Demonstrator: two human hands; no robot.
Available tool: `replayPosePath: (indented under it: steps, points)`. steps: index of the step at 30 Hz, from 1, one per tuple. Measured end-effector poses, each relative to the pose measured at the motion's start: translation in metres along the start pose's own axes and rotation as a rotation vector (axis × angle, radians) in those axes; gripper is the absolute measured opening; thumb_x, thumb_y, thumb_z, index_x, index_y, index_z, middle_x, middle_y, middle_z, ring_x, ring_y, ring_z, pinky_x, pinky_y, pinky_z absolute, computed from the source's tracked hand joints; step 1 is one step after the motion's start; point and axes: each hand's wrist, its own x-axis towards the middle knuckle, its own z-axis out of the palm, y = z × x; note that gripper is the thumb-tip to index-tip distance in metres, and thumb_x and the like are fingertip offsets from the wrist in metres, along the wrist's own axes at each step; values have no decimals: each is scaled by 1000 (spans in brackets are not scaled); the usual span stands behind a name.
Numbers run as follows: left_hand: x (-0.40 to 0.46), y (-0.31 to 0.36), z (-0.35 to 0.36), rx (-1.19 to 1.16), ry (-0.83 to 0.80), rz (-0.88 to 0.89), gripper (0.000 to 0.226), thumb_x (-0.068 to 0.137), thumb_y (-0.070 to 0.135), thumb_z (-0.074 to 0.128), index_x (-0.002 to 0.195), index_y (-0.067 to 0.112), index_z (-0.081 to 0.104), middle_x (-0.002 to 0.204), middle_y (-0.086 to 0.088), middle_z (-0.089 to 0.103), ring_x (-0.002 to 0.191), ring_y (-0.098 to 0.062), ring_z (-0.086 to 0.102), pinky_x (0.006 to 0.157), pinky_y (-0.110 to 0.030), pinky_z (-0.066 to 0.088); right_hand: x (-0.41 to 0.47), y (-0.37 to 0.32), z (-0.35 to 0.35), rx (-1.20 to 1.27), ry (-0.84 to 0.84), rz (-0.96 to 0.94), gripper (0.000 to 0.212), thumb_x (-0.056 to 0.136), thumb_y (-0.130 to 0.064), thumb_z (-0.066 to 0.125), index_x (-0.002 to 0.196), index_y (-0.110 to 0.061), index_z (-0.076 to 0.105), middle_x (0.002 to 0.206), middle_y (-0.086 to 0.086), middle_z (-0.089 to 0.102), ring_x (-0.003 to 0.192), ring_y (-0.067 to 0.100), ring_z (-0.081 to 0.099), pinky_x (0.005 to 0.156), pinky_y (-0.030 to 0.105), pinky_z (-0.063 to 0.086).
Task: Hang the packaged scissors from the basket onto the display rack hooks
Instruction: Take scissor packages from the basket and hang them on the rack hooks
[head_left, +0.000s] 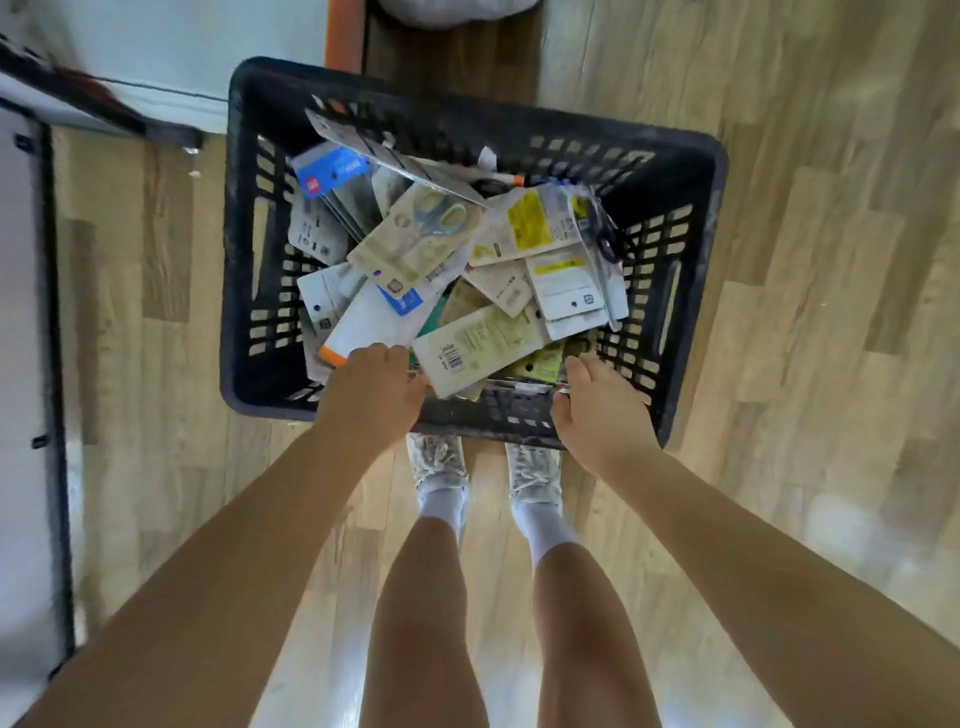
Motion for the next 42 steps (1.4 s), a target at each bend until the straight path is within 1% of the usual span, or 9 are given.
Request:
replayPosePath:
  steps: [5,13,16,18,22,28,33,37,42]
  points:
    - [41,-6,22,25,-22,-67,33,99,31,41,116,4,48,118,-15,51,112,-30,47,83,-38,40,45,-11,36,253,-79,128,33,97,-23,41,125,-6,46,119,10,51,105,26,51,78,34,42]
    - [105,21,43,8,-12,37,31,100,29,38,117,4,46,119,-15,50,112,-30,47,79,-37,38,107,-25,80,1022,-103,611,30,95,-32,52,107,-5,58,80,2,55,71,17,52,61,27,41]
    - [122,30,50,56,43,113,28,100,26,37,116,5,46,117,-12,49,109,-27,46,72,-32,32,123,-24,93,1283,-89,678,21,93,-29,58,103,-11,62,93,0,62,89,21,61,85,34,52]
    - [133,36,52,30,115,157,26,99,21,38,116,5,48,116,-12,49,105,-27,48,71,-33,34,129,-23,101,1353,-72,709,19,89,-33,62,88,-14,61,91,-2,64,87,20,61,87,36,52]
    - [164,59,53,44,191,265,34,98,14,43,130,5,41,134,-13,42,123,-27,41,91,-36,39,135,-16,110,1370,5,798,33,84,-43,67,66,-17,56,71,-4,61,68,15,55,67,27,45]
    - [216,96,47,214,260,314,56,98,14,40,147,4,15,156,-16,12,144,-28,12,111,-37,21,139,0,102,1584,-162,875,29,87,-37,65,90,-8,62,72,2,64,44,8,54,40,19,42]
    - [243,107,51,246,187,325,70,97,26,42,149,0,3,157,-18,1,145,-32,3,118,-41,8,145,11,100,1743,-325,891,21,89,-34,63,93,-14,62,86,5,70,76,18,68,66,25,58]
    - [245,100,58,349,192,362,62,103,27,27,147,-5,-3,156,-23,-6,145,-35,-1,117,-43,5,154,6,98,1992,-281,865,19,92,-24,61,103,-10,63,102,11,70,96,23,66,94,41,51]
    - [227,92,58,393,205,363,54,97,0,30,143,-15,5,151,-34,7,142,-43,10,118,-44,9,166,2,103,2130,-94,799,15,97,-17,52,108,-12,61,113,11,67,97,23,65,94,46,51]
